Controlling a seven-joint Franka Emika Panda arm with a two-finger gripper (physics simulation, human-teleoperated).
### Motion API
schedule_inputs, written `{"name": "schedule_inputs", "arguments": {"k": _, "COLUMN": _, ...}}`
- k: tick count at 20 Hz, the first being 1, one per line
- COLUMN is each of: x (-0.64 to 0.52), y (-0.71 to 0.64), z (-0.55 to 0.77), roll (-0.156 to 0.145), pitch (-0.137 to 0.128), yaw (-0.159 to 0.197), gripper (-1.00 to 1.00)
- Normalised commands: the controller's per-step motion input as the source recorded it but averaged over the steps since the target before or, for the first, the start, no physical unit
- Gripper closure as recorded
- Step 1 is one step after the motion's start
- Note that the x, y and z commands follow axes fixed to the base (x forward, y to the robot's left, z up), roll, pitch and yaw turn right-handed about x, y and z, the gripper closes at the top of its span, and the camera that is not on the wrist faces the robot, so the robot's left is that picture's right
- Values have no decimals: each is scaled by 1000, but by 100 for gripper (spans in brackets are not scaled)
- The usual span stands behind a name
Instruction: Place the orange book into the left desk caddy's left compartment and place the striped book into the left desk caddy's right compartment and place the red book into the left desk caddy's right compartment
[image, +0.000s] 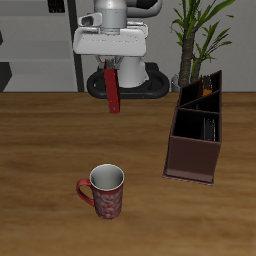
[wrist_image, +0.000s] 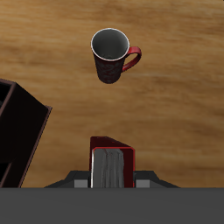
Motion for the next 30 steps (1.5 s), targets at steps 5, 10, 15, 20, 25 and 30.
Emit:
{"name": "schedule_inputs", "arguments": {"k": 5, "x": 43, "y": 436, "z": 287, "roll": 15, "pitch": -24, "yaw": 36, "gripper": 100}}
{"name": "schedule_inputs", "arguments": {"k": 10, "x": 186, "y": 192, "z": 229, "roll": -86, "pitch": 11, "yaw": -106, "gripper": 100}}
{"name": "schedule_inputs", "arguments": {"k": 15, "x": 244, "y": 188, "z": 215, "roll": -84, "pitch": 15, "yaw": -132, "gripper": 100}}
{"name": "schedule_inputs", "arguments": {"k": 20, "x": 123, "y": 225, "z": 74, "roll": -50, "pitch": 19, "yaw": -104, "gripper": 100}}
{"name": "schedule_inputs", "arguments": {"k": 25, "x": 93, "y": 269, "z": 52, "roll": -24, "pitch": 32, "yaw": -84, "gripper": 100}}
{"name": "schedule_inputs", "arguments": {"k": 30, "x": 37, "y": 346, "z": 28, "roll": 42, "pitch": 3, "yaw": 26, "gripper": 100}}
